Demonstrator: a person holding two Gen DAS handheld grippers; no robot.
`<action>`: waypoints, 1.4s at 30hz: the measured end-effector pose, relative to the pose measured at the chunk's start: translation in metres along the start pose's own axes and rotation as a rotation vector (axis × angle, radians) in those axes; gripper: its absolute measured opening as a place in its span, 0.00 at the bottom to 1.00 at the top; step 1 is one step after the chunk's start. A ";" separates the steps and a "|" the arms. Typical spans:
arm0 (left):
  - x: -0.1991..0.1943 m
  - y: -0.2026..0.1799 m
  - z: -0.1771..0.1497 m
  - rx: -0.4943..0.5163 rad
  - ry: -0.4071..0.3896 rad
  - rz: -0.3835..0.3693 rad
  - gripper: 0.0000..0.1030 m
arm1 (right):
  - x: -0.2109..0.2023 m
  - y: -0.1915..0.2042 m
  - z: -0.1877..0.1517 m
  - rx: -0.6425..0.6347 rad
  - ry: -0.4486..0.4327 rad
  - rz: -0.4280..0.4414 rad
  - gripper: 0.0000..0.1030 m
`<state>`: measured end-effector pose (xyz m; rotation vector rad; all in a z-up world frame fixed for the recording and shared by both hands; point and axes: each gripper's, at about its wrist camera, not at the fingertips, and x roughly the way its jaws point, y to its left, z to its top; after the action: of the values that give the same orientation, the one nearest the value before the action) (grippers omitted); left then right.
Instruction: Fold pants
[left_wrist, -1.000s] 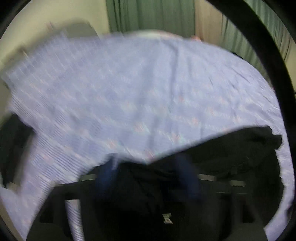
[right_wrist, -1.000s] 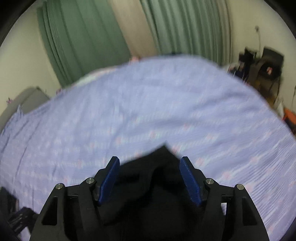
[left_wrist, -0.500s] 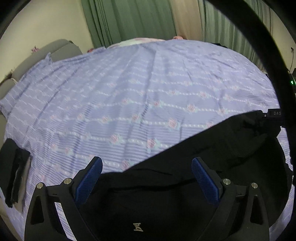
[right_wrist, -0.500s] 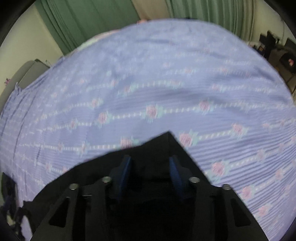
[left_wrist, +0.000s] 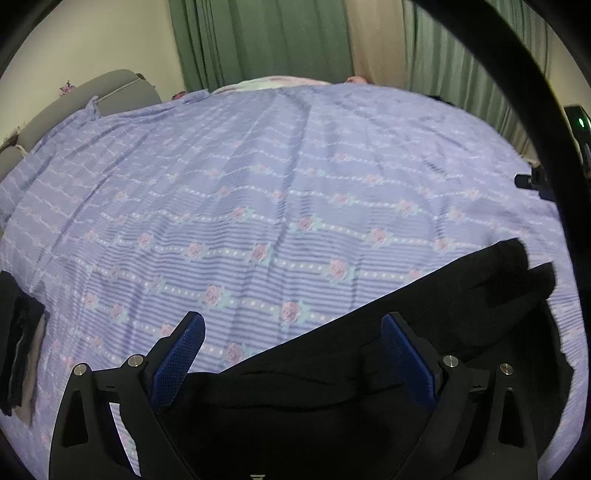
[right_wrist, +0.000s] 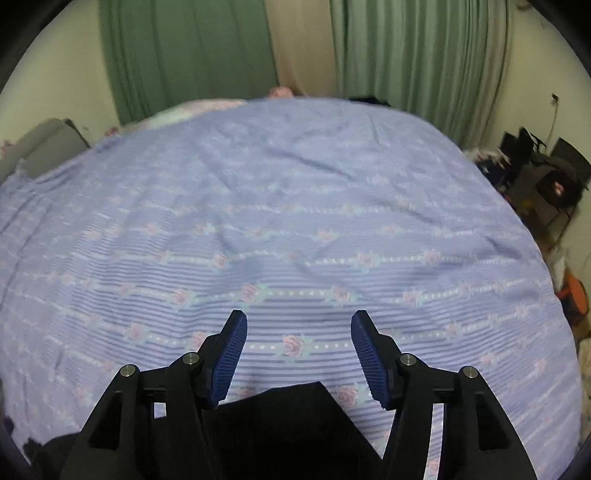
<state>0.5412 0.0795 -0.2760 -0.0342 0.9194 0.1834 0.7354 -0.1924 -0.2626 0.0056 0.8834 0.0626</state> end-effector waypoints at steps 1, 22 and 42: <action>-0.004 0.000 0.000 0.009 -0.008 -0.014 0.95 | -0.005 -0.002 -0.002 -0.011 0.003 0.034 0.58; 0.017 -0.030 -0.001 0.085 0.017 -0.072 0.95 | 0.030 -0.022 -0.025 -0.045 0.206 0.142 0.03; -0.001 0.007 -0.013 0.394 0.037 -0.387 0.95 | -0.065 0.010 -0.105 -0.293 0.136 0.106 0.61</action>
<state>0.5293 0.0853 -0.2828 0.1494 0.9543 -0.3599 0.6124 -0.1886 -0.2783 -0.2280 1.0032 0.2935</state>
